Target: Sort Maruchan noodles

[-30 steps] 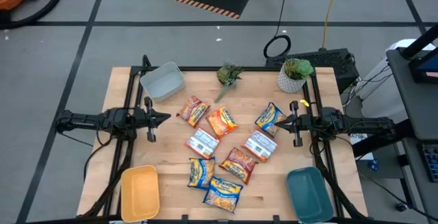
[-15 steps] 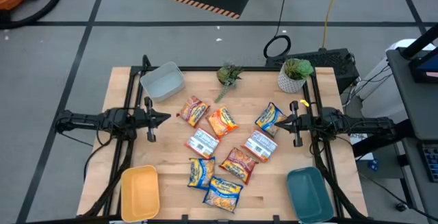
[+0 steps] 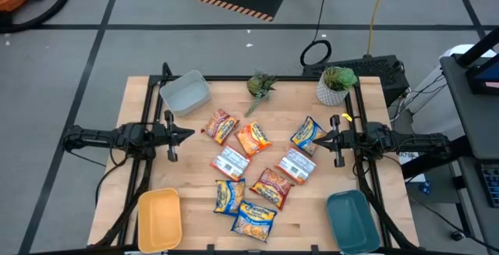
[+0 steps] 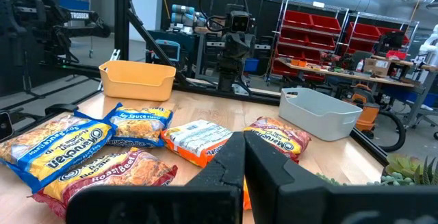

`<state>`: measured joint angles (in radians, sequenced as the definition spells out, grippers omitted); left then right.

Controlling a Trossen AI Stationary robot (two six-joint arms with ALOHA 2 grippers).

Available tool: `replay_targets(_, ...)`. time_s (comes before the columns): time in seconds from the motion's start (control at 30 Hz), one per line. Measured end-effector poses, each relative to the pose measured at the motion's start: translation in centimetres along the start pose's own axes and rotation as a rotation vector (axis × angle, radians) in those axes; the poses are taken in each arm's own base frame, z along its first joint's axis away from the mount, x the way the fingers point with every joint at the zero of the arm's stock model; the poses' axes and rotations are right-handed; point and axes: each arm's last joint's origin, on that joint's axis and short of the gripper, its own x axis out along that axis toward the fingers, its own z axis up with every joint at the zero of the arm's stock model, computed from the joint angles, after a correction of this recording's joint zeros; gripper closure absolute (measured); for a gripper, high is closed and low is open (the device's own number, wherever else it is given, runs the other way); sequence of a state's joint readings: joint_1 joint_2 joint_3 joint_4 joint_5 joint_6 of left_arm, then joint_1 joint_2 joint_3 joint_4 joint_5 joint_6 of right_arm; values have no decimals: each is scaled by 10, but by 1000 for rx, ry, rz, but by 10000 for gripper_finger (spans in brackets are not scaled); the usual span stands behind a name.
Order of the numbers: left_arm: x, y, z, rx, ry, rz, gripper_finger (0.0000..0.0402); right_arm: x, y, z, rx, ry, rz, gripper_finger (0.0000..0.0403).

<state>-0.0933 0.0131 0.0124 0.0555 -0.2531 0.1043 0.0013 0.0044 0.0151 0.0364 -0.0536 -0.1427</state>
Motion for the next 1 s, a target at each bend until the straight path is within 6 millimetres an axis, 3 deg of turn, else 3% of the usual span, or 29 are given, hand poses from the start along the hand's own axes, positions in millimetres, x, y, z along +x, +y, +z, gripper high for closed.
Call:
replay_targets(0.67,0,0,0,0,0,0,380,0,0,0,2,-2,0,403)
replay_targets(0.87,0,0,0,0,0,0,380,0,0,0,250,-3,1,403)
replay_targets(1.0,0,0,0,0,0,0,380,0,0,0,296,-4,1,403)
